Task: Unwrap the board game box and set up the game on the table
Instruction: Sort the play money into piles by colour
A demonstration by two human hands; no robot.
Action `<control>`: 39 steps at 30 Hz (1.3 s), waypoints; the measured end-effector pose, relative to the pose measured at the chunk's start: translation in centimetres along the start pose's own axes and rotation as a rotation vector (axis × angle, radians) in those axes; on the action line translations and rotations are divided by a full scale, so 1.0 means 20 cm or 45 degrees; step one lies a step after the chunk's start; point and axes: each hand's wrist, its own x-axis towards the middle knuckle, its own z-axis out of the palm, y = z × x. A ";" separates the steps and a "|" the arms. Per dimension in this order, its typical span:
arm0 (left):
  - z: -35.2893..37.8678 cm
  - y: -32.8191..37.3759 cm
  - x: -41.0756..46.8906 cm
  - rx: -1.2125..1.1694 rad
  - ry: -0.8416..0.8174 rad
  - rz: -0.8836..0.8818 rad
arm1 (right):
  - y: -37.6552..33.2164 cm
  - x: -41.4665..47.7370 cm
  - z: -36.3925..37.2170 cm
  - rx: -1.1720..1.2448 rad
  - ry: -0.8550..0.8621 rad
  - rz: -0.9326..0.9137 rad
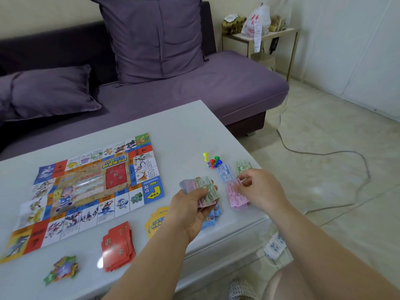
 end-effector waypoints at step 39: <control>0.13 -0.01 0.16 -0.019 -0.215 -0.127 | -0.04 0.16 -0.12 0.643 -0.206 -0.031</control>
